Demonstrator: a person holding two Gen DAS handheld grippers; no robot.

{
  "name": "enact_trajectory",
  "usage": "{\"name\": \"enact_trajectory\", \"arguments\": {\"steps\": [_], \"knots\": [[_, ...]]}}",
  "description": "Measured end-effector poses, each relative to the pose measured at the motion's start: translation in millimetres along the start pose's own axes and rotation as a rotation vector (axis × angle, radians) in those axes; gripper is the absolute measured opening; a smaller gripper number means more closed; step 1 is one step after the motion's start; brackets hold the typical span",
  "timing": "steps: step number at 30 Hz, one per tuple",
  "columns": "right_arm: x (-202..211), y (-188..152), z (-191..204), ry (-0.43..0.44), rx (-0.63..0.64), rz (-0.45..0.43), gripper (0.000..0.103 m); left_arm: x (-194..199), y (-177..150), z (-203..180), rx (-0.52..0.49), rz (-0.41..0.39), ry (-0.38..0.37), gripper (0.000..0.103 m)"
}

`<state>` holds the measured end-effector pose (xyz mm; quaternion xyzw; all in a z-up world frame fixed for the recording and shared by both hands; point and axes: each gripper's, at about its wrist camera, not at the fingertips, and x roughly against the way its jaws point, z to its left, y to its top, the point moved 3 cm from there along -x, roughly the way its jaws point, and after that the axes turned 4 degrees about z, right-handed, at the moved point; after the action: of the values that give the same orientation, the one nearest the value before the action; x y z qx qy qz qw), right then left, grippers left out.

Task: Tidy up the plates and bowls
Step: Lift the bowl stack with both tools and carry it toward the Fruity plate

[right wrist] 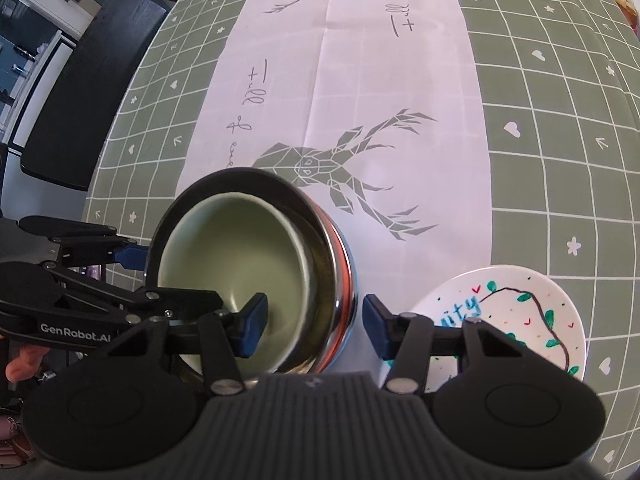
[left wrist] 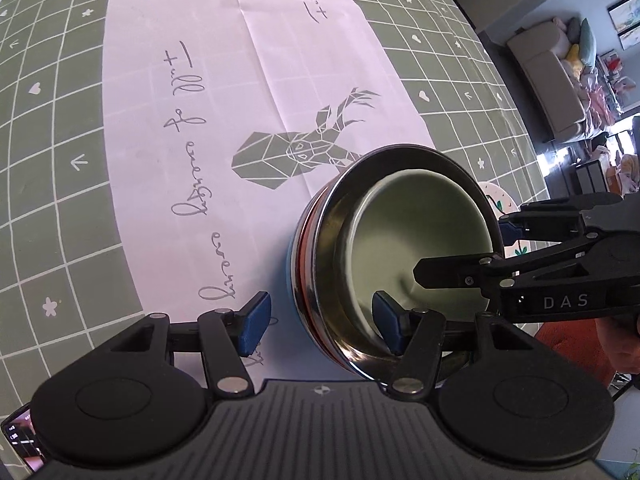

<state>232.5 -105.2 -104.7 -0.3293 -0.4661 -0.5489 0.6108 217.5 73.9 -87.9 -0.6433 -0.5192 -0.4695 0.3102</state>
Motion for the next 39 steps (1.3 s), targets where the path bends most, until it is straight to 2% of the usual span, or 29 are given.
{"name": "enact_trajectory", "arguments": {"steps": [5,9,17,21,26,35,38,39], "knots": [[-6,1,-1,-0.019,0.006,0.027,0.038,-5,2,2,0.014,0.024,-0.018,0.065],[-7,2,0,-0.027,0.015,0.034,0.037,-7,4,-1,0.015,0.032,-0.033,0.053],[-6,2,5,-0.054,0.04,0.026,0.035,-6,3,-2,0.069,0.021,-0.005,0.048],[-5,1,8,-0.068,0.045,0.021,0.034,-6,3,-6,0.083,0.027,0.034,0.048],[-2,0,7,-0.059,0.036,0.009,0.032,-6,1,-6,0.093,0.027,0.039,0.048],[-3,1,7,-0.052,0.041,0.017,0.034,-7,0,1,0.11,0.028,-0.001,0.048],[-5,1,6,-0.063,0.042,0.024,0.045,-8,-2,2,0.105,0.013,-0.001,0.053],[-6,0,5,-0.057,0.038,0.025,0.045,-8,-3,0,0.094,0.009,-0.001,0.054]]}}
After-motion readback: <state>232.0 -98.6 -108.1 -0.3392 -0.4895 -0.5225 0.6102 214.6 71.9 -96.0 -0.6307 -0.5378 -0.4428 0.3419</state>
